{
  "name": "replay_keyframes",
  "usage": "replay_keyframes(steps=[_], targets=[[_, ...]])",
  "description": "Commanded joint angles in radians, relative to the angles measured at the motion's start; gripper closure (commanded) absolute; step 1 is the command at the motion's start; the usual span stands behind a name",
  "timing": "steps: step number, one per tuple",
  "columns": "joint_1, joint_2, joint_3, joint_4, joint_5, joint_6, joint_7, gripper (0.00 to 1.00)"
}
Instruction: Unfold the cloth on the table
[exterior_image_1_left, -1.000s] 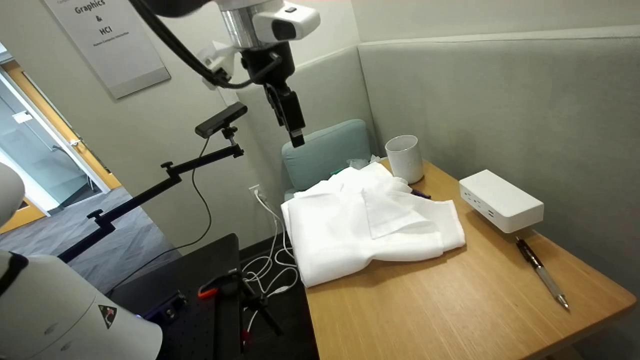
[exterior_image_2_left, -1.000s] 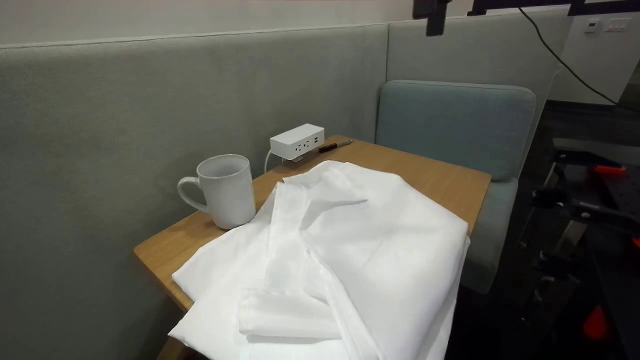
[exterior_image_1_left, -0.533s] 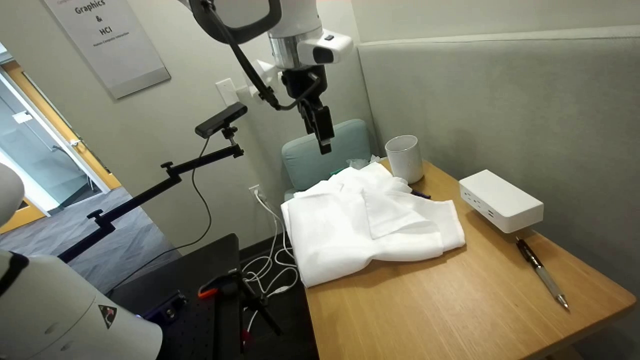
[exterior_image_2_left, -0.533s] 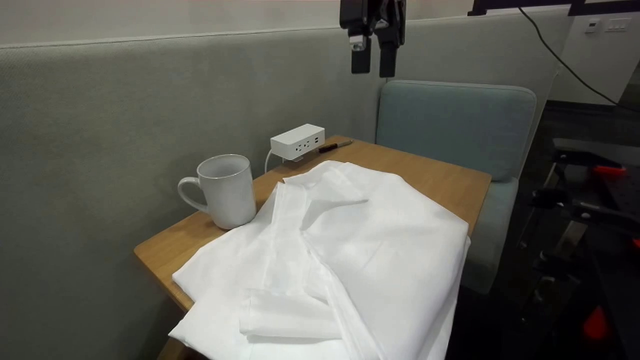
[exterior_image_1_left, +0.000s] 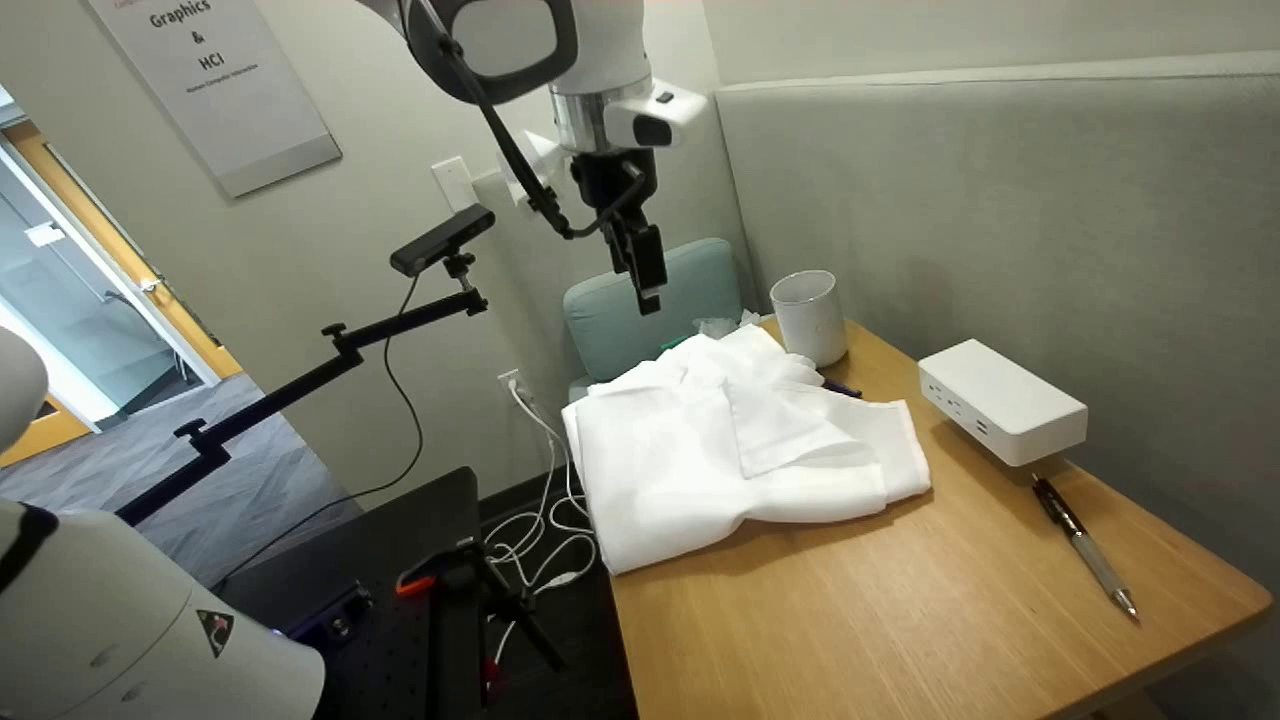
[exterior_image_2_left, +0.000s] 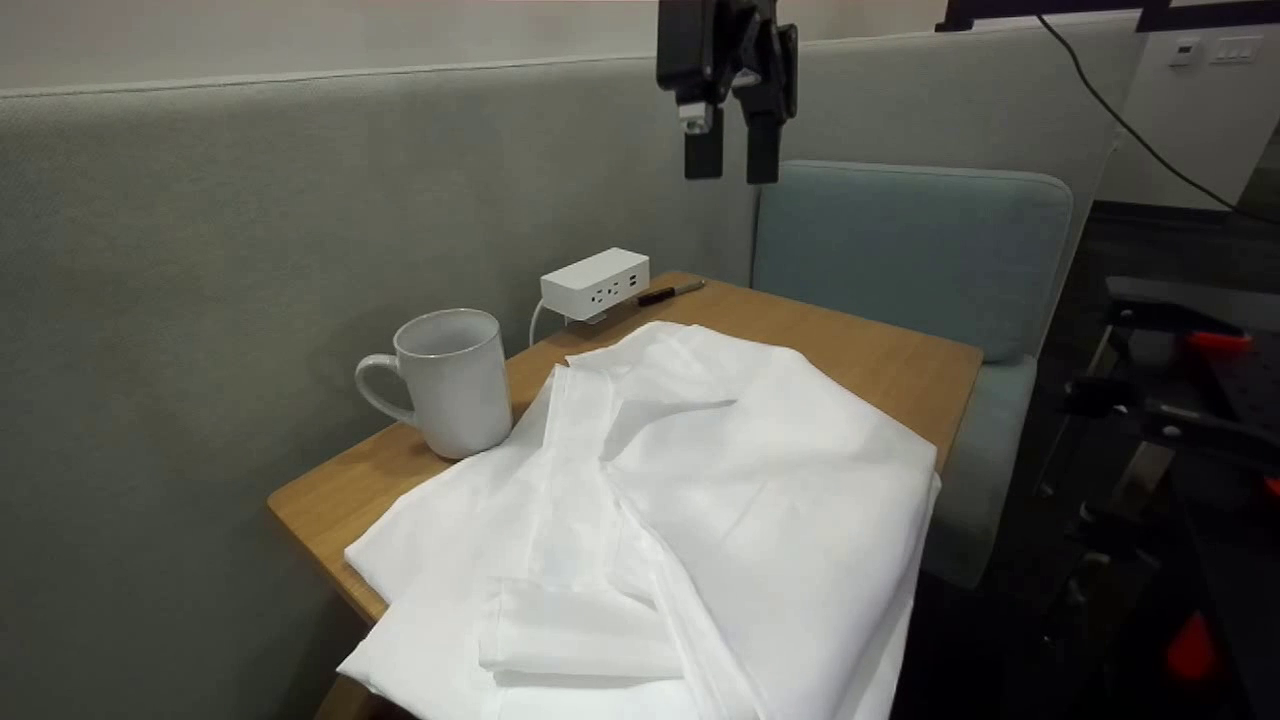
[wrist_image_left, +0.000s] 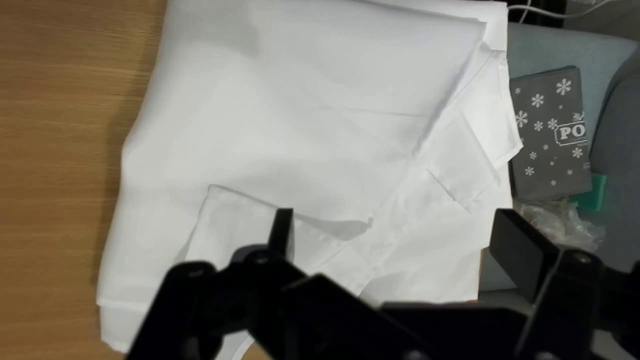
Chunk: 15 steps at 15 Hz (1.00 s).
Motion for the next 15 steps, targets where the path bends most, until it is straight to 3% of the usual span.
replay_keyframes(steps=[1,7,15], targets=[[0.025,0.123,0.038,0.081,0.049,0.035,0.069,0.00],[0.104,0.353,0.055,0.216,0.005,0.047,0.270,0.00],[0.259,0.601,-0.003,0.438,-0.131,-0.001,0.517,0.00]])
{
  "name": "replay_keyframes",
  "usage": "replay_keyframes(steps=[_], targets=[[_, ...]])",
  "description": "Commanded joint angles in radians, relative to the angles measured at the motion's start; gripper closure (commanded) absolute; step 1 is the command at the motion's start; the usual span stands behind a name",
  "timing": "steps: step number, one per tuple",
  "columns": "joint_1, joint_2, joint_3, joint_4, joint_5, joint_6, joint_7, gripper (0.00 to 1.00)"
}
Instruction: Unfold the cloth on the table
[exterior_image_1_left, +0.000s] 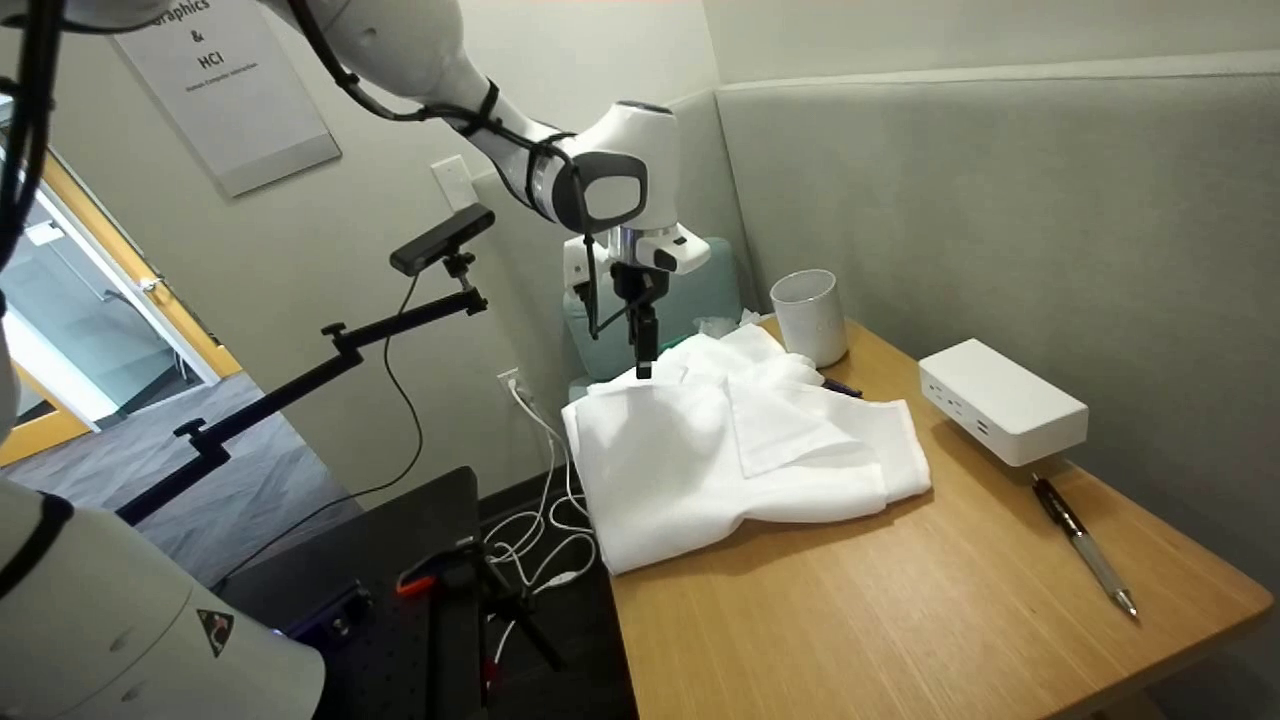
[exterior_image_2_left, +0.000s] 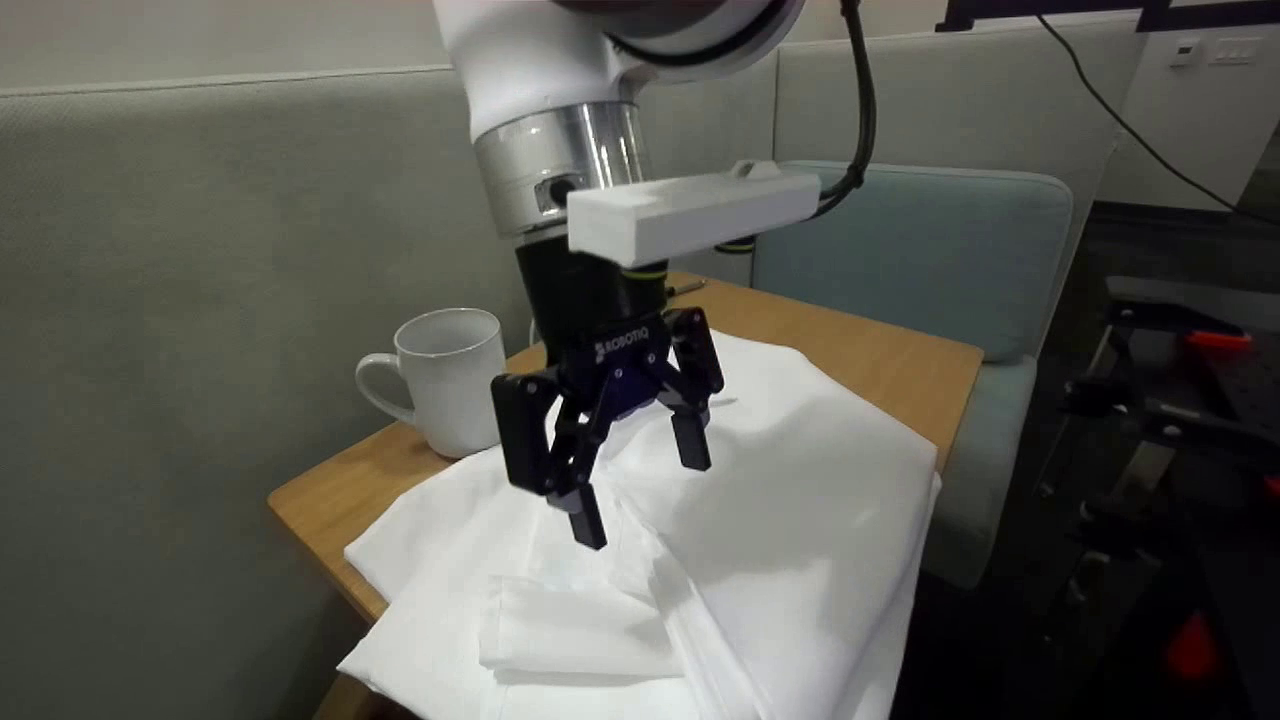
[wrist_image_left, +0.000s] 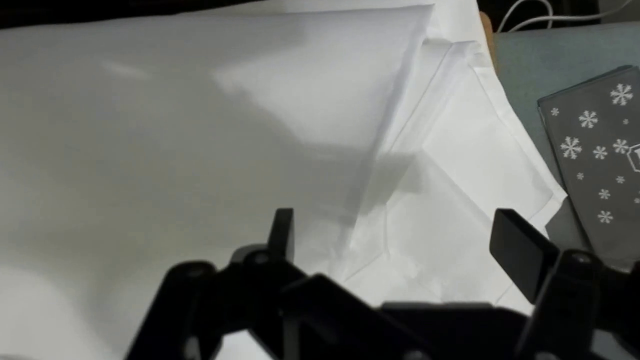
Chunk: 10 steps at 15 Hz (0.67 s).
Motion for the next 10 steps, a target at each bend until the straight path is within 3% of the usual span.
replay_keyframes(steps=[1,5,10], targets=[[0.085,0.086,-0.057,0.108,-0.080,-0.058,0.131,0.00],[0.137,0.134,-0.094,0.162,-0.148,-0.147,0.243,0.00],[0.139,0.161,-0.093,0.207,-0.187,-0.278,0.302,0.00]])
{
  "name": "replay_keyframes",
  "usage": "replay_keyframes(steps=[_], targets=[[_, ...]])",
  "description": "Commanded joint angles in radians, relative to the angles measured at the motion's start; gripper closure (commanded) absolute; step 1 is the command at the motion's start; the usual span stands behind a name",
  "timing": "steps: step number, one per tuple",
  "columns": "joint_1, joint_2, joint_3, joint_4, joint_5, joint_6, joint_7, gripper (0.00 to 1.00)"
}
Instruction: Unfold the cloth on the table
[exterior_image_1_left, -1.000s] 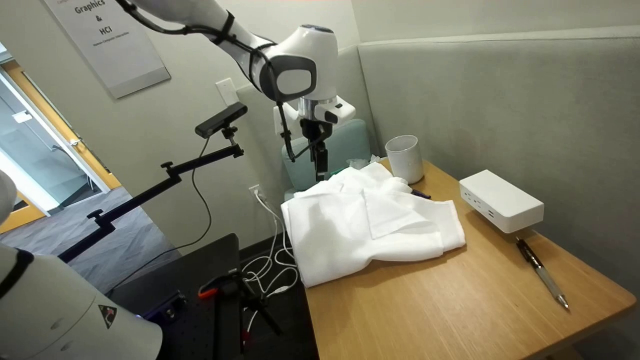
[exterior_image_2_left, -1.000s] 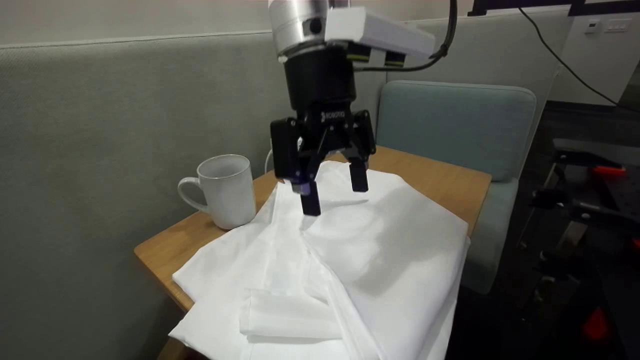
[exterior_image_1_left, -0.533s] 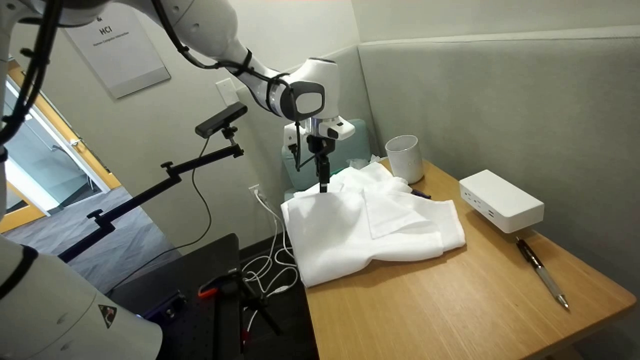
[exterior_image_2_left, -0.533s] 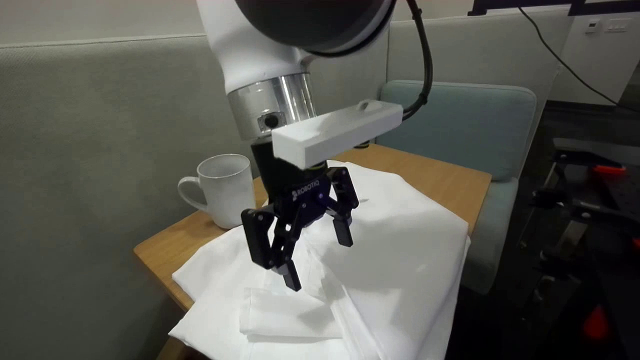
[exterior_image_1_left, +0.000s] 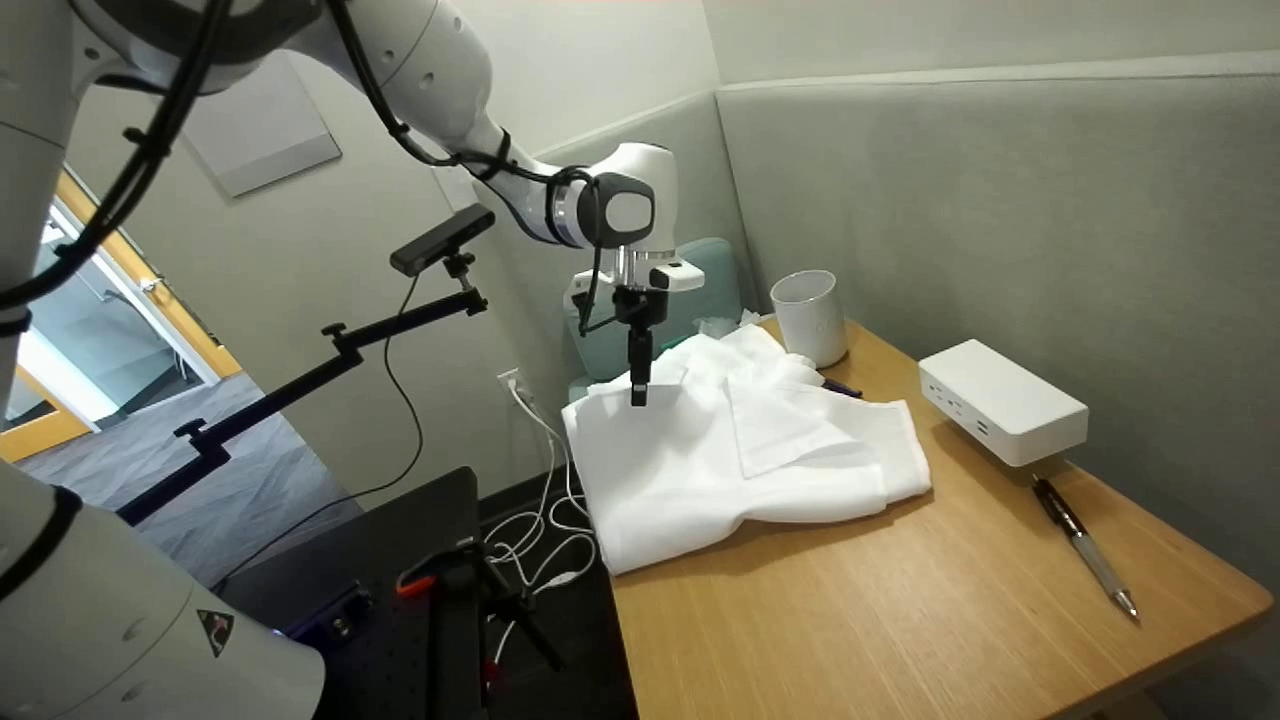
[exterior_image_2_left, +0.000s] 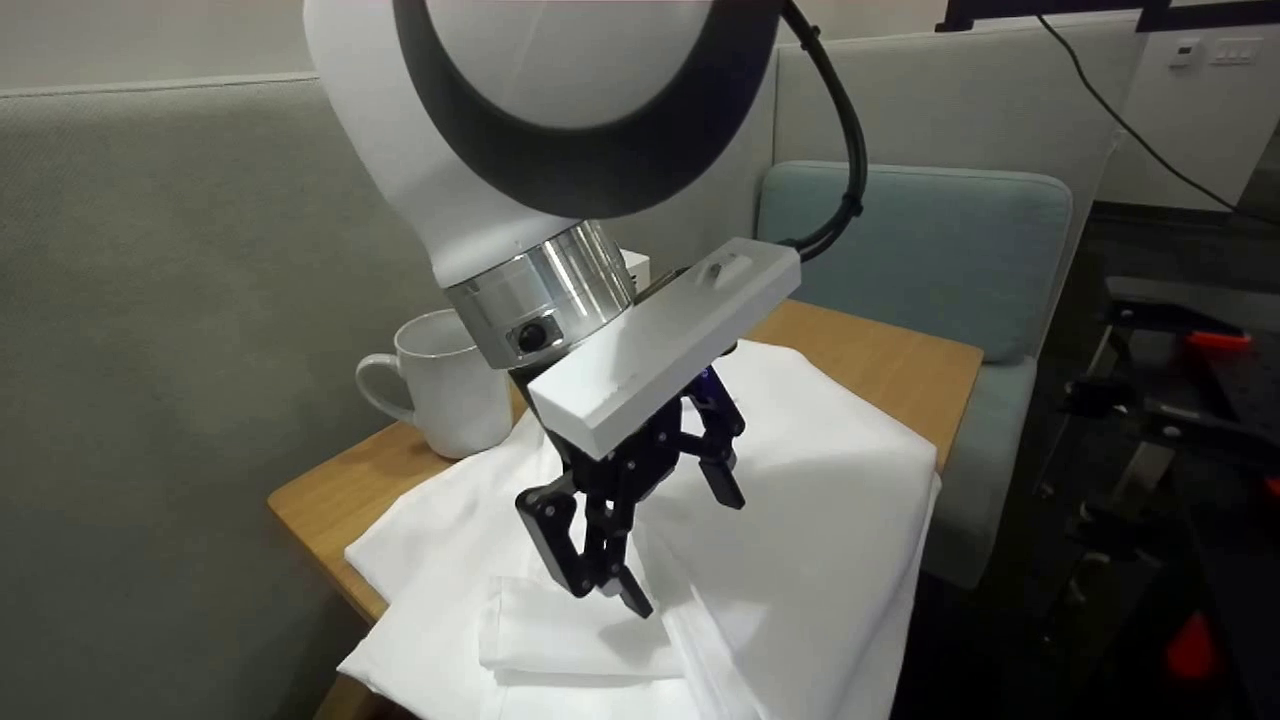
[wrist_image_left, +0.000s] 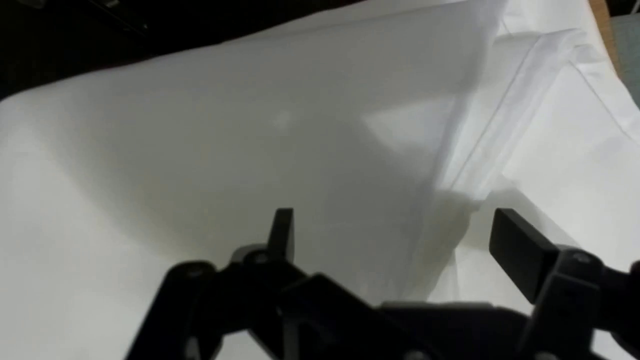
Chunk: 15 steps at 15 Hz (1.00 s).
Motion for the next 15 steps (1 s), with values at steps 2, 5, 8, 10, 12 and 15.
replay_keyframes(steps=[2,5,8,10,12,15], targets=[[0.004,0.019,-0.006,0.055,-0.030,-0.138,0.053,0.00],[-0.006,0.029,-0.007,0.070,-0.032,-0.190,0.054,0.00],[-0.009,0.049,-0.015,0.089,-0.041,-0.206,0.054,0.28],[-0.011,0.061,-0.018,0.100,-0.050,-0.202,0.054,0.42],[-0.014,0.070,-0.020,0.107,-0.053,-0.197,0.051,0.57],[-0.015,0.071,-0.022,0.110,-0.053,-0.187,0.048,0.80]])
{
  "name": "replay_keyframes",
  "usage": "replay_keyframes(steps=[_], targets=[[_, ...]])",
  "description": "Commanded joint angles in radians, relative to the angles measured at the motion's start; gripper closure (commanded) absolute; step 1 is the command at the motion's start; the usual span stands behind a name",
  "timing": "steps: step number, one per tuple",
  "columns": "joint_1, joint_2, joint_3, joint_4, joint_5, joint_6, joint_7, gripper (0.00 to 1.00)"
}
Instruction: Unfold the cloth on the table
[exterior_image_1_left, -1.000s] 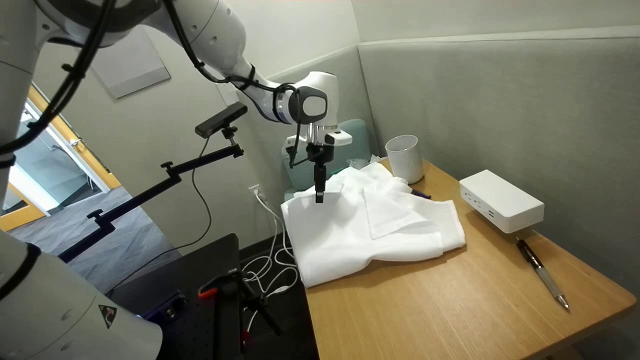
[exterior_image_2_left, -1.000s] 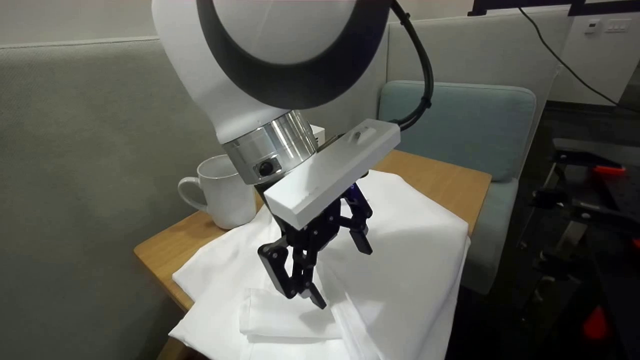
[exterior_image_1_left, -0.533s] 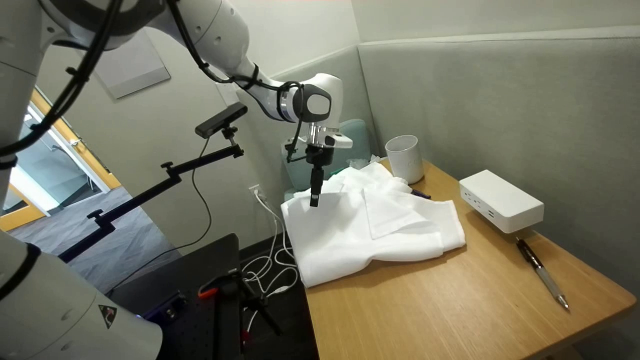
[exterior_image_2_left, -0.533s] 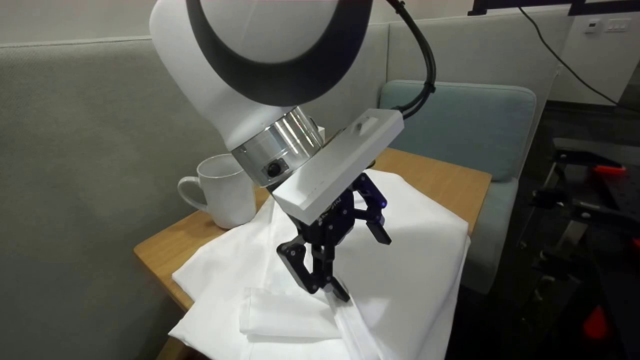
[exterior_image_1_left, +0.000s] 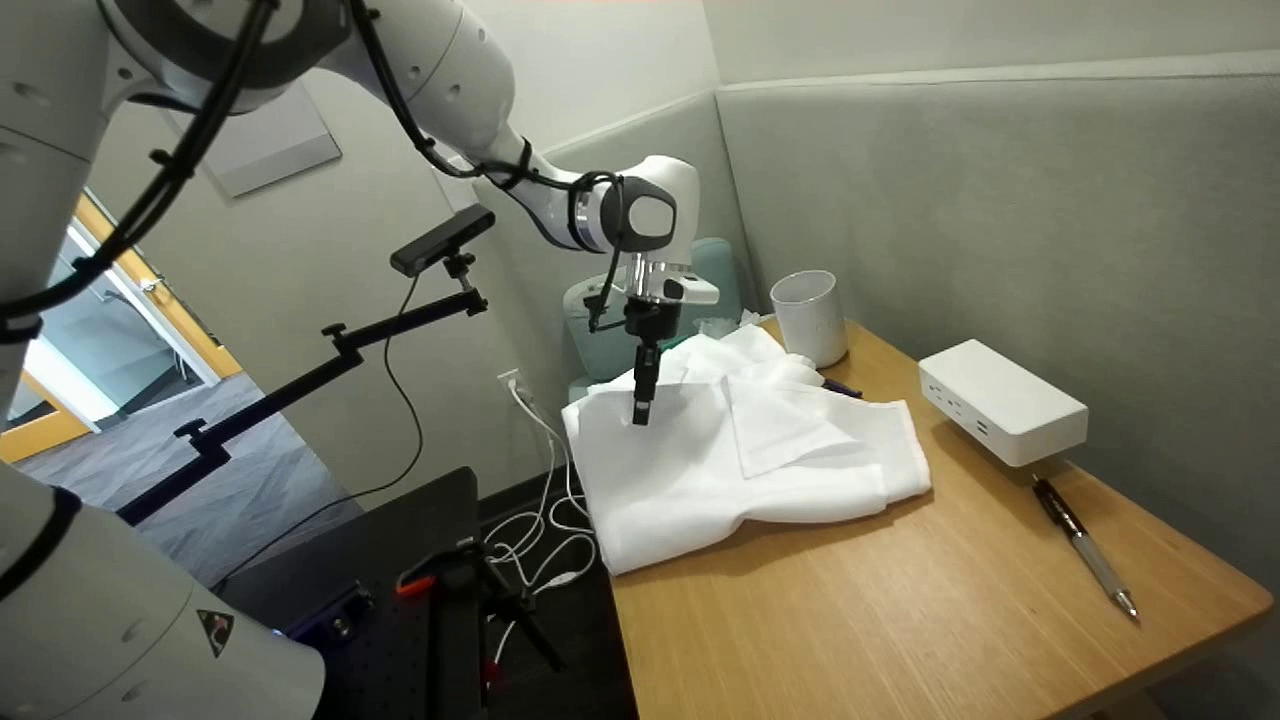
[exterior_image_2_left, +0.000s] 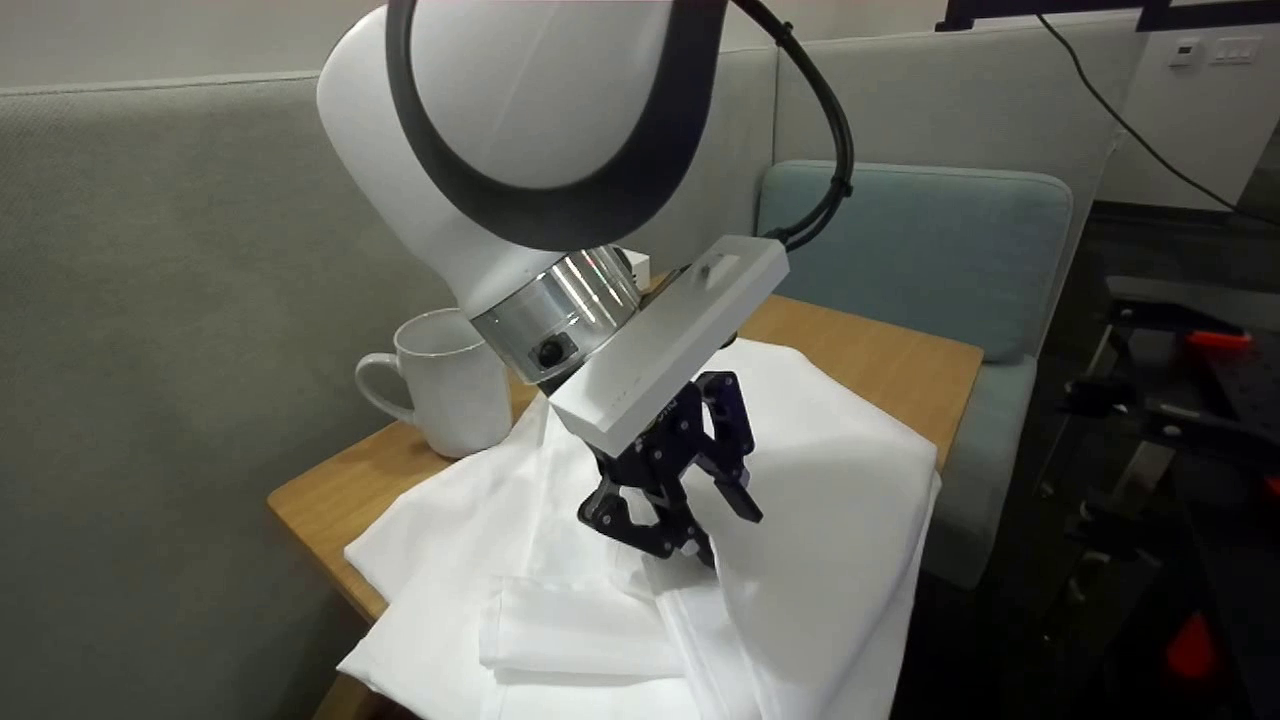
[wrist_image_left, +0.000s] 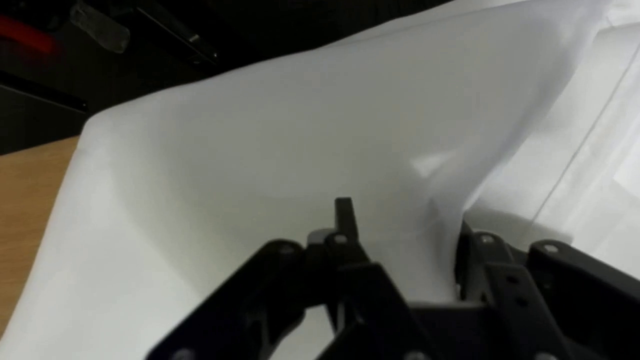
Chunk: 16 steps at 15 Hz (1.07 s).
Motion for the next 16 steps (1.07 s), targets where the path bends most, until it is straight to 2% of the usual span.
replay_keyframes(steps=[1,3,7,10,13,16], targets=[[-0.003,0.007,0.002,0.030,-0.018,-0.024,0.023,0.88],[-0.002,0.002,0.003,0.028,-0.021,-0.023,0.018,1.00],[-0.004,-0.029,0.006,0.001,-0.033,-0.026,0.000,1.00],[-0.023,-0.122,0.014,-0.100,-0.031,0.024,-0.042,1.00],[-0.073,-0.247,0.019,-0.236,-0.003,0.115,-0.108,1.00],[-0.165,-0.363,0.029,-0.363,0.067,0.204,-0.209,1.00]])
